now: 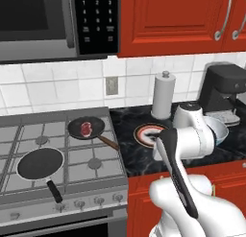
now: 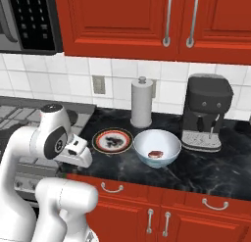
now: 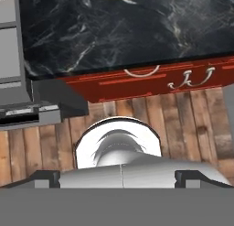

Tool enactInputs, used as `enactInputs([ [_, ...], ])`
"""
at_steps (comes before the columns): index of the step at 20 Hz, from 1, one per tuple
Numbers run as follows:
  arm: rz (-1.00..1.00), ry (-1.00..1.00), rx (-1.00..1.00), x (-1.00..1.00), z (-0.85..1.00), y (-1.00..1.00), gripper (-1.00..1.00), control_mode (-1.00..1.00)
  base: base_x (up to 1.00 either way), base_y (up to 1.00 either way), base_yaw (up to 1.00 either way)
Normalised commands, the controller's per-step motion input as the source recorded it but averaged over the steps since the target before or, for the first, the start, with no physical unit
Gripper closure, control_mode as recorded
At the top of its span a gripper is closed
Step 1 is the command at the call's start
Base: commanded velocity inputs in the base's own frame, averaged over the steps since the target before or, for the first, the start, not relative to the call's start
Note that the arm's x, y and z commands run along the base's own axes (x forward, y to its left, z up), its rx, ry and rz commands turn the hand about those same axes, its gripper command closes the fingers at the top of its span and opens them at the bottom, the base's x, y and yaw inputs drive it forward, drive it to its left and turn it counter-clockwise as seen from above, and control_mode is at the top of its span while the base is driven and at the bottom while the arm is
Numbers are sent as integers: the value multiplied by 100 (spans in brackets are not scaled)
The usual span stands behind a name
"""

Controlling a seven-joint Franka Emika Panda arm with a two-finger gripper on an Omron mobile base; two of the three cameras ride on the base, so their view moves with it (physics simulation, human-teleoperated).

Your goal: Place one of the steaks on the plate and the other in the bowl. Then place the bowl in the fridge.

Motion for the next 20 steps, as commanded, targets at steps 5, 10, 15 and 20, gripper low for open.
enactInputs([
  [5,0,0,0,0,0,0,-100,100,0,76,0],
  [10,0,0,0,0,0,0,-100,100,0,60,1],
  [15,0,0,0,0,0,0,-100,100,1,40,2],
  [20,1,0,0,34,0,9,-100,-100,0,0,0],
])
